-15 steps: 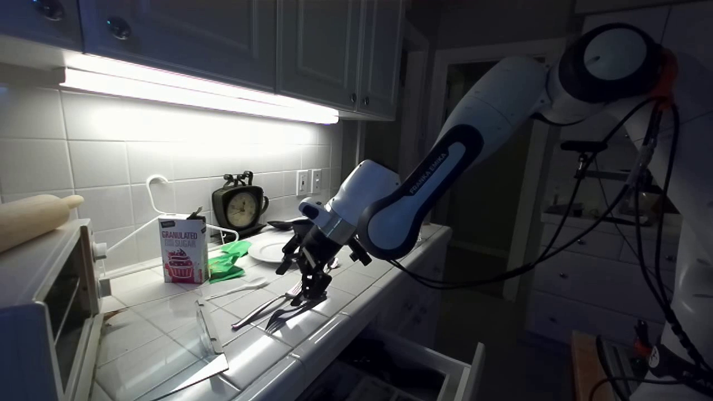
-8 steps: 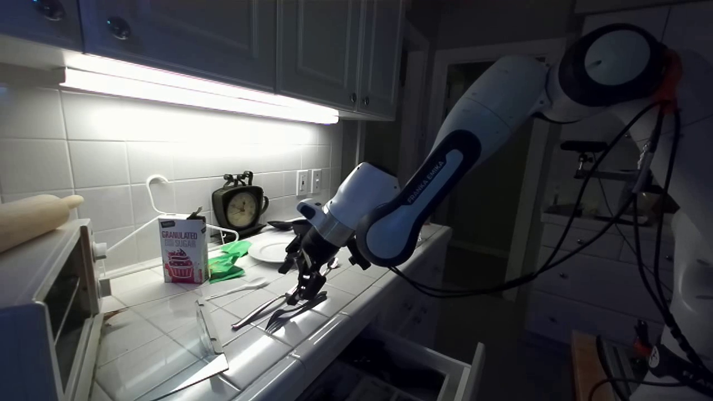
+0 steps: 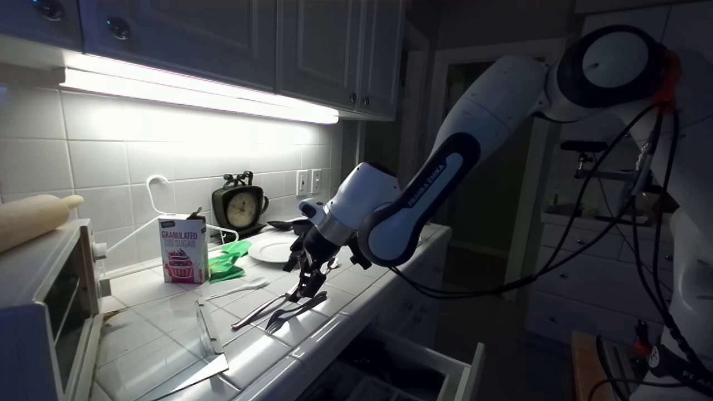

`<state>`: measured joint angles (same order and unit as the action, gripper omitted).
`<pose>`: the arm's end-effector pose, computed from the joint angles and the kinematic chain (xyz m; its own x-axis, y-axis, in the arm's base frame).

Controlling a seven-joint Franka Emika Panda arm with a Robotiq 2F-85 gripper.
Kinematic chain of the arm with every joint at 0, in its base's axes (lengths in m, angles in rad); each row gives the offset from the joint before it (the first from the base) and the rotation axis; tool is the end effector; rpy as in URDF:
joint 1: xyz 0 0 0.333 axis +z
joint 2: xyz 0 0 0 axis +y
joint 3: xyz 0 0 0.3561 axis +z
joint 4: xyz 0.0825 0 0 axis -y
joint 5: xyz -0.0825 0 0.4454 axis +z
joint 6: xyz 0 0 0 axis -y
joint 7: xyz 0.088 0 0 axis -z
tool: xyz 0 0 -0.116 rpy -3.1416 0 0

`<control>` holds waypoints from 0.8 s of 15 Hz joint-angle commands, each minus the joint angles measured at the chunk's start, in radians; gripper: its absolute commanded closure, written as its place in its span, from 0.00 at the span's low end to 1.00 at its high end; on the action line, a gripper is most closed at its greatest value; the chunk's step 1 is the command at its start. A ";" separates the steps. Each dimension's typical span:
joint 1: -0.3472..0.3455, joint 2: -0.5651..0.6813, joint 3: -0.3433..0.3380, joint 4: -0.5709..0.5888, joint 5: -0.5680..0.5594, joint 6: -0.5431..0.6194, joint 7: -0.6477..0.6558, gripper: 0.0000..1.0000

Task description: Move the forks closer to each other

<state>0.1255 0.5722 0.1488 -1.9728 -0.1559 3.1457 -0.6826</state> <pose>0.6904 0.2002 0.2241 0.3558 0.8248 0.4395 0.7663 -0.5266 0.3680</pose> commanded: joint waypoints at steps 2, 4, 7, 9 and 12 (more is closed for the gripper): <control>0.085 0.032 -0.125 0.086 -0.049 -0.086 0.202 0.00; 0.081 0.046 -0.124 0.118 -0.062 -0.125 0.252 0.00; 0.046 0.069 -0.066 0.163 -0.063 -0.189 0.258 0.00; 0.035 0.092 -0.038 0.196 -0.061 -0.224 0.244 0.00; 0.029 0.121 -0.010 0.234 -0.061 -0.262 0.232 0.00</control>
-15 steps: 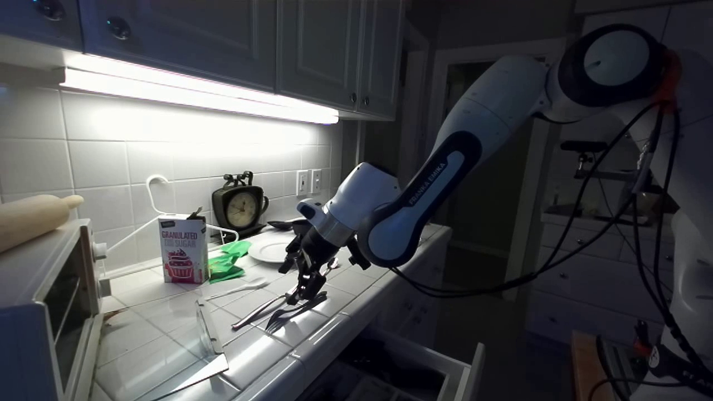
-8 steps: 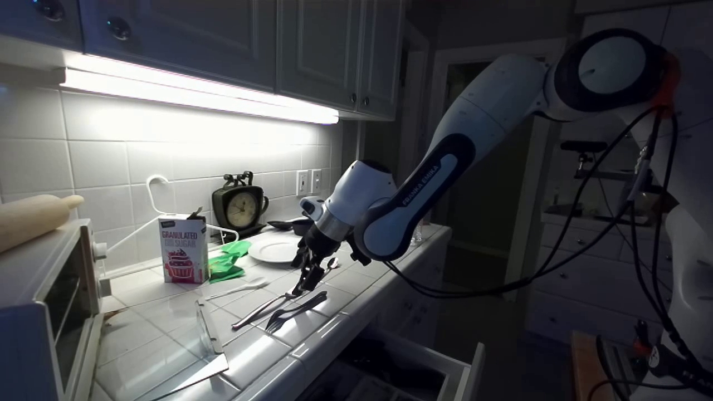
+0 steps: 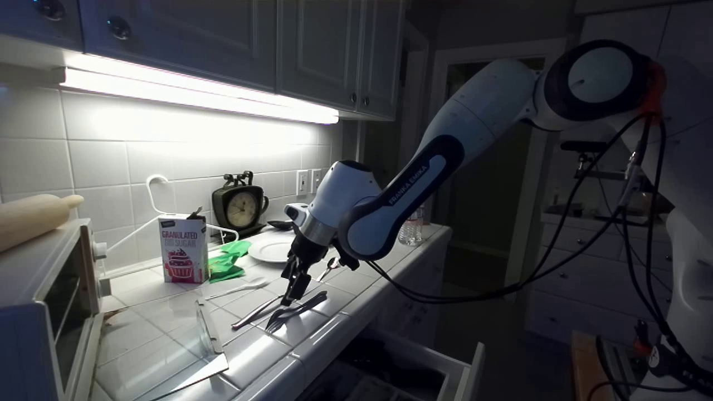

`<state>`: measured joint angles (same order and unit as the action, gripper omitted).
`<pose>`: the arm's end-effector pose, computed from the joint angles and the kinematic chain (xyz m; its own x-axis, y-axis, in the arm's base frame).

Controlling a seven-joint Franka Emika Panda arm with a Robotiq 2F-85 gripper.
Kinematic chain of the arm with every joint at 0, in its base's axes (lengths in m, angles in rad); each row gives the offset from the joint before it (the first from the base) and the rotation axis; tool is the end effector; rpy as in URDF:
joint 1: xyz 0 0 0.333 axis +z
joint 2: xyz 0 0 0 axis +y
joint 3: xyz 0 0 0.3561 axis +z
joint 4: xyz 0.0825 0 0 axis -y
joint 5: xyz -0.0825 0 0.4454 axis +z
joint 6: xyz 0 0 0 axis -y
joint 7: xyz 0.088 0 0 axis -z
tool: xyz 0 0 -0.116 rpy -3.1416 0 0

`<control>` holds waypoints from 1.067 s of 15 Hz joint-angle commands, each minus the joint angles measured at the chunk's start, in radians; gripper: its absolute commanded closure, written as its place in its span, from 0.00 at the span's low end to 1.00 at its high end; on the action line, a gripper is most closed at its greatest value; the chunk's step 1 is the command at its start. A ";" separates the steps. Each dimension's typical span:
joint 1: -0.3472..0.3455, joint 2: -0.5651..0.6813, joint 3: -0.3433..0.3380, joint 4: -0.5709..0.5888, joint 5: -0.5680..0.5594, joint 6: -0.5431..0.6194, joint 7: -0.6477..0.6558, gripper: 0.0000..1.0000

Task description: Move the forks closer to each other

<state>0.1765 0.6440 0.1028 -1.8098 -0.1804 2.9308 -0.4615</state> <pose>0.7273 0.2115 0.2160 0.5513 0.7380 0.3892 0.7062 -0.6612 0.2532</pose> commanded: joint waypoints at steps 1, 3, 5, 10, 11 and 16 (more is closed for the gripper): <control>-0.025 0.059 0.044 0.083 -0.036 -0.055 0.007 0.10; -0.024 0.070 0.050 0.102 -0.036 -0.070 0.006 0.34; -0.024 0.076 0.055 0.115 -0.035 -0.082 0.005 0.49; -0.008 0.078 0.042 0.138 -0.035 -0.099 0.030 0.84; -0.005 0.074 0.035 0.135 -0.036 -0.097 0.039 0.90; -0.006 0.055 0.021 0.123 -0.039 -0.090 0.050 0.98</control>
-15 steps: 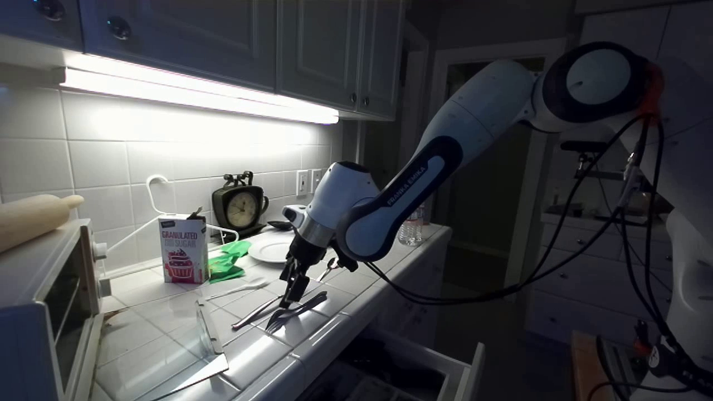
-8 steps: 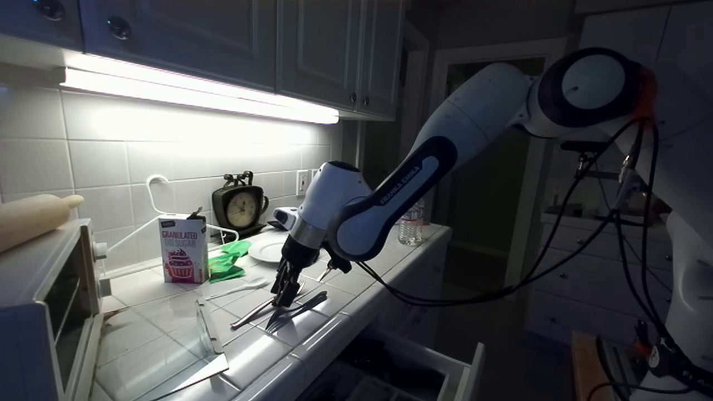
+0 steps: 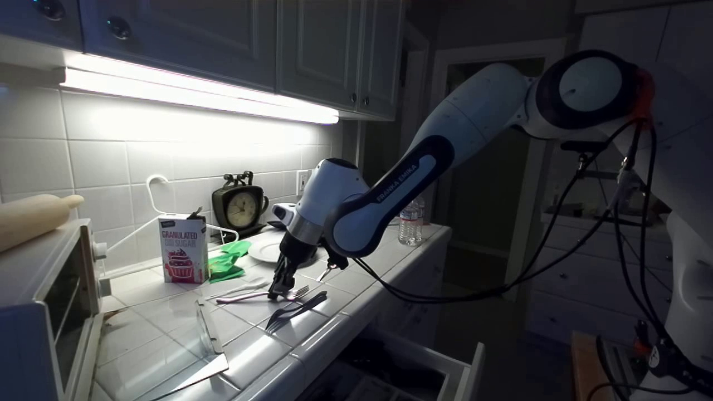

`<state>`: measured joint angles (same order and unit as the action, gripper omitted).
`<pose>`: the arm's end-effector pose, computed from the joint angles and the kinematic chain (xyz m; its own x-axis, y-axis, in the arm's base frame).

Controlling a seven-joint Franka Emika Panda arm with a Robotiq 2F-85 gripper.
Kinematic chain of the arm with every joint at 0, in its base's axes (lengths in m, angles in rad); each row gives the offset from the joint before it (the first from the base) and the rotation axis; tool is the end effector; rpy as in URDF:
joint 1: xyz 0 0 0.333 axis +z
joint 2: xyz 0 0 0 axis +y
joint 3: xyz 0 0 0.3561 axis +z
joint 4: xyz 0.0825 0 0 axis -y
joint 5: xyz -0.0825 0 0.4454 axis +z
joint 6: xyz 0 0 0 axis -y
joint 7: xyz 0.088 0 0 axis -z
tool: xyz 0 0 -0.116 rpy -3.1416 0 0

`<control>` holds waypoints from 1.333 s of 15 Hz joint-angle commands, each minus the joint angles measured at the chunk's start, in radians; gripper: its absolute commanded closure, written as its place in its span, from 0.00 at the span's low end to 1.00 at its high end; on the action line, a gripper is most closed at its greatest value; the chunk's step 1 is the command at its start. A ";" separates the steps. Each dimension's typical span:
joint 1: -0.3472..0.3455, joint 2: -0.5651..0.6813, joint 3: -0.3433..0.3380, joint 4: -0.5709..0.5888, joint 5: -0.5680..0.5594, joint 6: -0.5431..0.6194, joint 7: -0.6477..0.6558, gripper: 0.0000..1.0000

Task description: Move the forks closer to each other

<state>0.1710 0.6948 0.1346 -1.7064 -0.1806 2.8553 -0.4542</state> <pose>0.7481 0.2307 0.2191 0.5592 0.7347 0.3840 0.7134 -0.6624 0.2284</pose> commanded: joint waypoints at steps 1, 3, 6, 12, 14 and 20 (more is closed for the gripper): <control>-0.001 0.001 -0.013 0.014 -0.039 -0.011 0.042 0.98; -0.020 -0.011 0.005 -0.006 -0.035 0.002 0.018 0.98; -0.070 -0.035 0.062 -0.050 -0.036 0.039 -0.060 0.98; -0.196 -0.095 0.194 -0.180 -0.071 0.149 -0.282 0.98; -0.252 -0.111 0.250 -0.221 -0.059 0.173 -0.351 0.98; -0.425 -0.151 0.406 -0.324 -0.040 0.170 -0.523 0.98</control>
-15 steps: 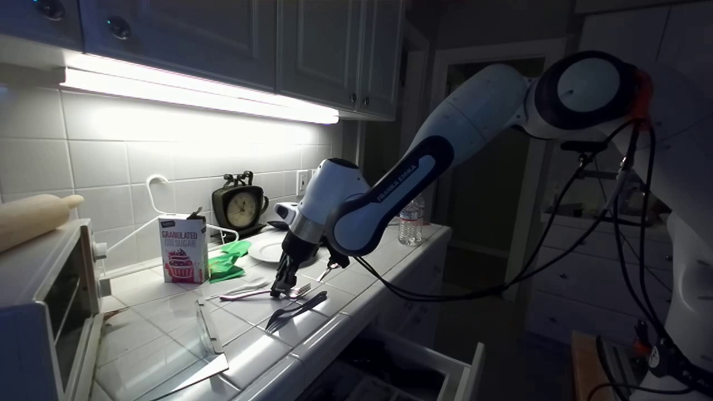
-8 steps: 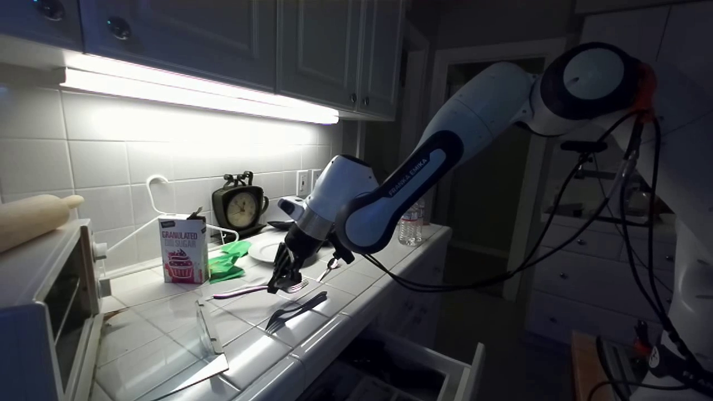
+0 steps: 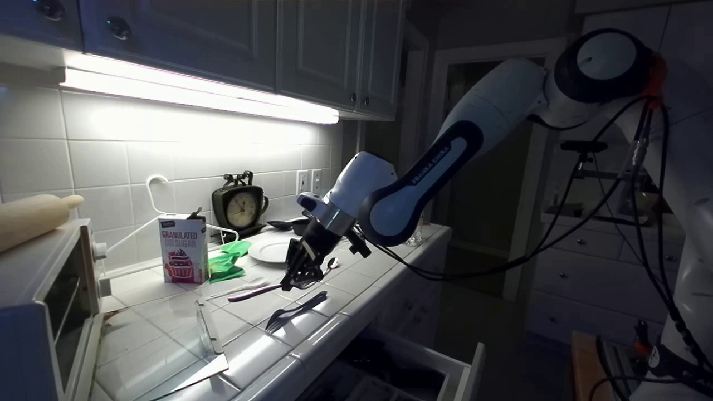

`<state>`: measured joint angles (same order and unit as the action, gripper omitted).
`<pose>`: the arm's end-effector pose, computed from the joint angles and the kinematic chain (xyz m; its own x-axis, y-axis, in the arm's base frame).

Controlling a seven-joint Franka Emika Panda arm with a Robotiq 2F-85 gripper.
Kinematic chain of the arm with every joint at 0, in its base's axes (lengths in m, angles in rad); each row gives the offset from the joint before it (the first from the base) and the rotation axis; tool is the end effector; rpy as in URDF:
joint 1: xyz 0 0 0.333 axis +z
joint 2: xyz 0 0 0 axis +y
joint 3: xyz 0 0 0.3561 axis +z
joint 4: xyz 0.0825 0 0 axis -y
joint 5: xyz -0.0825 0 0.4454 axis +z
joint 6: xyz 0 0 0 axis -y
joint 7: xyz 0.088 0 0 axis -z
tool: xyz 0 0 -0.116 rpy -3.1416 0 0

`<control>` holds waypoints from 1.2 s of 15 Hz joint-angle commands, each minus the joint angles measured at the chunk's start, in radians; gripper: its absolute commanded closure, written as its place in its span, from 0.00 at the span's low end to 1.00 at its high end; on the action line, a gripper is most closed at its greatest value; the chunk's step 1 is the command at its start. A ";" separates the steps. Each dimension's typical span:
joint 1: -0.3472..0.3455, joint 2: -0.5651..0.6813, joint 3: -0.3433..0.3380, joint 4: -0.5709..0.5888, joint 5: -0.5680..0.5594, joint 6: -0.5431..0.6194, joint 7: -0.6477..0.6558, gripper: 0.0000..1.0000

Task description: Move the forks closer to each other

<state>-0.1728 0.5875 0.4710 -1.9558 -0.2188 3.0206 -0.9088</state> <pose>0.6934 0.2019 0.2429 0.1866 0.8888 0.4185 0.8729 -0.3455 0.3445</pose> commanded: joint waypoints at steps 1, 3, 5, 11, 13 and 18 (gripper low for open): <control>-0.108 -0.044 0.093 -0.083 0.000 -0.004 -0.091 0.98; -0.132 -0.056 0.111 -0.104 -0.003 -0.014 -0.108 0.98; -0.160 -0.064 0.131 -0.120 0.001 -0.014 -0.124 0.98; -0.280 -0.068 0.253 -0.165 0.007 -0.040 -0.209 0.98; -0.323 -0.073 0.292 -0.182 0.003 -0.048 -0.235 0.98; -0.330 -0.096 0.283 -0.200 0.038 -0.065 -0.292 0.98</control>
<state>-0.5087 0.5442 0.7700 -2.1225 -0.2185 2.9705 -1.1510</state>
